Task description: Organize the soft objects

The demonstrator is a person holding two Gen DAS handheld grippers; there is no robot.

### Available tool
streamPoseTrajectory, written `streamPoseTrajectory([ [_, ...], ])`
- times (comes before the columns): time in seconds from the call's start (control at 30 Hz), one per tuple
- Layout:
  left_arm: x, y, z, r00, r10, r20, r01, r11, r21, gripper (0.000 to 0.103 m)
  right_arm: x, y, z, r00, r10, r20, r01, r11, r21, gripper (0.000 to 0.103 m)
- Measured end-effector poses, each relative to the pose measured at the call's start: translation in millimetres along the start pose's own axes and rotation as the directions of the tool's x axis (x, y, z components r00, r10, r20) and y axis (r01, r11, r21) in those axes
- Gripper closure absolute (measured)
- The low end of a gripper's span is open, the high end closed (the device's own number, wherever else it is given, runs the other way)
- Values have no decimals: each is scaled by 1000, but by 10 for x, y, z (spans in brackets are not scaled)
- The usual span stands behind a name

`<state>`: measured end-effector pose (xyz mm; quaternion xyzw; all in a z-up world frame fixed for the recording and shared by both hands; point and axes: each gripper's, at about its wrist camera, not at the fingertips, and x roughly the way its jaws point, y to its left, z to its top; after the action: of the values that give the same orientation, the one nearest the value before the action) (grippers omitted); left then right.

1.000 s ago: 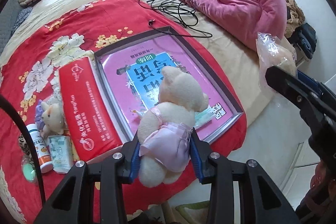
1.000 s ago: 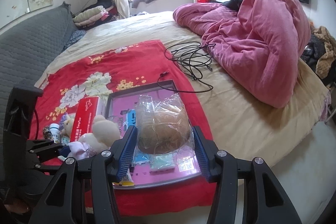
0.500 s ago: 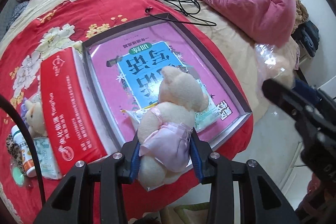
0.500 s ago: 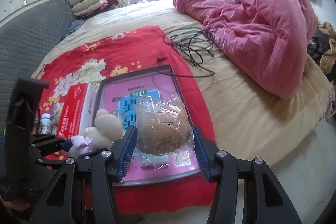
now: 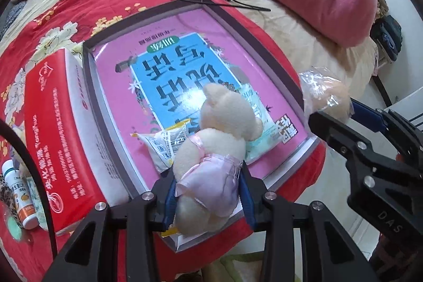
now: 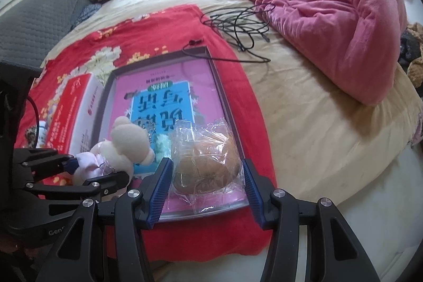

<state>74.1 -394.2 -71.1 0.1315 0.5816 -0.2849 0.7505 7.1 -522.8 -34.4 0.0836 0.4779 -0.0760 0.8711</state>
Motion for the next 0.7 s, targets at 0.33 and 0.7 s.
streamPoseTrajectory([
  [0.33, 57, 24, 18, 1000, 9, 0, -9, 1000, 15, 62, 331, 52, -68, 999, -6, -52, 4, 999, -45, 48],
  [0.7, 76, -9, 66, 1000, -6, 6, 6, 1000, 19, 62, 474, 42, -90, 998, -9, -62, 6, 999, -42, 48],
])
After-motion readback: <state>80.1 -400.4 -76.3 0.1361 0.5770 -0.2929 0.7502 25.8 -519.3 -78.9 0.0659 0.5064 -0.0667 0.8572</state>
